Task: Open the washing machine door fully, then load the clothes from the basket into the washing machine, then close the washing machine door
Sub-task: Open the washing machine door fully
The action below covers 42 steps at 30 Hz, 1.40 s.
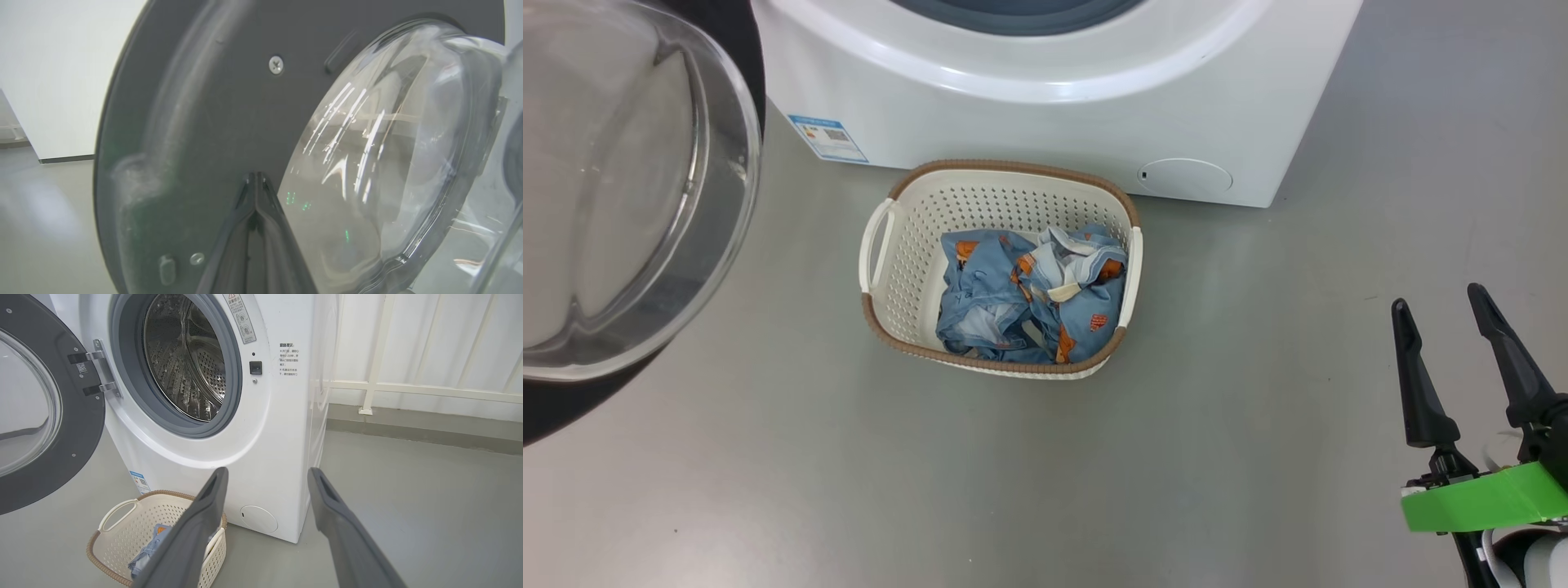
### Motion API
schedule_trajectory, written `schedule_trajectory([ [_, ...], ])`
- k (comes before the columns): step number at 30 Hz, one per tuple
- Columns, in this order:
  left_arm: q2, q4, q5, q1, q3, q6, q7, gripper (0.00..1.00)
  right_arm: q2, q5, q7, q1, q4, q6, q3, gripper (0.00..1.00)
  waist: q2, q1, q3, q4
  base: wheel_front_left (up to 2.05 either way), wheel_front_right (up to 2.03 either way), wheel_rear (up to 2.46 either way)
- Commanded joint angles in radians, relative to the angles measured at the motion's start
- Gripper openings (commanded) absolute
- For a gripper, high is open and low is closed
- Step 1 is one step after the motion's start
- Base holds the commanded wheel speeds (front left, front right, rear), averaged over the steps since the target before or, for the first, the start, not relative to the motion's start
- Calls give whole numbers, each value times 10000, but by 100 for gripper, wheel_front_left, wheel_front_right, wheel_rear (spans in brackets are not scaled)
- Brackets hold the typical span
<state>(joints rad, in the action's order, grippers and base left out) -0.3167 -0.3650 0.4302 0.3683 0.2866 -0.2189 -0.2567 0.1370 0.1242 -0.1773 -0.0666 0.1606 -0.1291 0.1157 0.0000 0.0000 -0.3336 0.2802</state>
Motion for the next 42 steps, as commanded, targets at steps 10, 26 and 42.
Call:
schedule_trajectory([
  [10, -402, -508, -917, 685, 1586, 868, -50, 0, 12, -126, 24, -87, 304, -16, -197, 100, 0, 0, 29, -41, 0, 0, 0],
  [26, 1177, 1141, -2370, -543, 2661, 1917, -51, 0, -180, -107, -175, 99, 36, -16, -163, 100, 0, 0, 572, -189, 0, 0, 0],
  [42, 2656, 4041, -3213, -3505, -482, 2248, -51, 0, -519, -101, -414, 799, -384, -16, -261, 100, 0, 0, 1800, -1006, 0, 0, 0],
])
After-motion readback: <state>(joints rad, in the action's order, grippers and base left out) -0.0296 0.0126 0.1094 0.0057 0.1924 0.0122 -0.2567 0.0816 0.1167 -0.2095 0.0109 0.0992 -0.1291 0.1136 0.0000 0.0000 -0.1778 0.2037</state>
